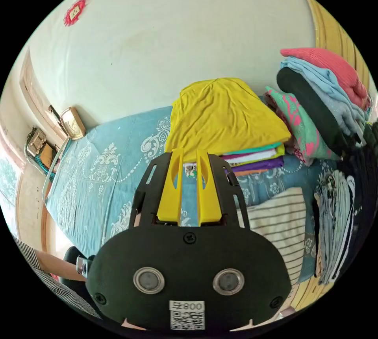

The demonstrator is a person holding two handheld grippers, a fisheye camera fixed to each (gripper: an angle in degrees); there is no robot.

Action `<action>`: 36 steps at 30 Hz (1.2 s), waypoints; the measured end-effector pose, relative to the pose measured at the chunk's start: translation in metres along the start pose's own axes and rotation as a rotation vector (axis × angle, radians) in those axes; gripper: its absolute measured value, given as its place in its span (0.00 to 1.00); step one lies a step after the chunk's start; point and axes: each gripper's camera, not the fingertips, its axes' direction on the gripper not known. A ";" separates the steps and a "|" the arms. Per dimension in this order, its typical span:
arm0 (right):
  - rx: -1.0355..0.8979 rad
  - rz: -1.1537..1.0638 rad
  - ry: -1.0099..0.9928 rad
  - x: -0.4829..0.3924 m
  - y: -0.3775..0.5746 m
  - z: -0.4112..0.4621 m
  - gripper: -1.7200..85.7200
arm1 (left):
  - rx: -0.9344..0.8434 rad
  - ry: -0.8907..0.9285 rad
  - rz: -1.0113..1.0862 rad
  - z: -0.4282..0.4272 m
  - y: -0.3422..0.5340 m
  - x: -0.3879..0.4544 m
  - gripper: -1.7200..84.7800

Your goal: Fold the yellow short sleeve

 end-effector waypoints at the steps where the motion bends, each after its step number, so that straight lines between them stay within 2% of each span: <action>1: -0.006 -0.014 0.007 -0.009 -0.011 0.015 0.09 | 0.003 0.003 0.006 -0.003 0.003 -0.001 0.02; 9: -0.020 -0.122 0.168 -0.107 -0.113 0.192 0.10 | 0.054 0.080 0.055 -0.038 0.035 -0.026 0.02; 18: -0.095 -0.107 0.327 -0.156 -0.164 0.354 0.10 | 0.063 0.224 0.009 -0.084 0.064 -0.063 0.02; 25: -0.054 -0.161 0.361 -0.203 -0.172 0.403 0.11 | 0.062 0.265 -0.004 -0.124 0.084 -0.079 0.02; 30: -0.118 -0.178 0.531 -0.232 -0.180 0.455 0.05 | 0.066 0.291 -0.010 -0.160 0.102 -0.088 0.02; 36: -0.046 -0.078 0.421 -0.244 -0.183 0.422 0.02 | 0.216 0.288 0.005 -0.230 0.141 -0.098 0.02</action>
